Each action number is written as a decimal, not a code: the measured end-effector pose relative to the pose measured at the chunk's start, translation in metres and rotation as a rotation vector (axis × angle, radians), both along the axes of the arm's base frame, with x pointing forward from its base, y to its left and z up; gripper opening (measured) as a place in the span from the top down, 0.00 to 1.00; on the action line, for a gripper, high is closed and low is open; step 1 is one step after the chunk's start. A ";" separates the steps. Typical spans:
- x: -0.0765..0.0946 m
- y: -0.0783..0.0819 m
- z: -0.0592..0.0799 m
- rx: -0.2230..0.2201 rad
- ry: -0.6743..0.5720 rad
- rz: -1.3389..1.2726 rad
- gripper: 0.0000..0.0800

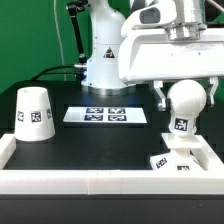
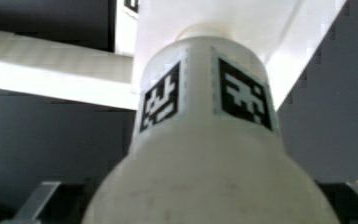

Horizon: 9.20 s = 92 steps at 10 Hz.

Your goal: Assemble lamp

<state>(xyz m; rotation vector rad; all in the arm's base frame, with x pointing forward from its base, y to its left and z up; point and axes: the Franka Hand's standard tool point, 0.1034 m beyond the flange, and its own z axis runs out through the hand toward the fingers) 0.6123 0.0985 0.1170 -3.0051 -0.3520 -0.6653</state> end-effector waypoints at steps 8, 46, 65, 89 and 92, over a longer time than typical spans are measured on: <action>-0.001 -0.003 0.006 -0.004 0.004 0.002 0.13; -0.011 0.003 0.011 0.233 0.511 -1.242 0.28; -0.006 0.003 0.007 -0.048 0.388 0.086 0.13; -0.002 -0.002 0.006 -0.072 0.377 0.010 0.27; -0.002 -0.004 0.006 -0.017 0.392 -0.222 0.27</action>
Offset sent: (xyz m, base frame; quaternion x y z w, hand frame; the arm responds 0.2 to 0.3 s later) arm 0.0000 0.0000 0.0000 0.0000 0.0000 0.0000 1.0000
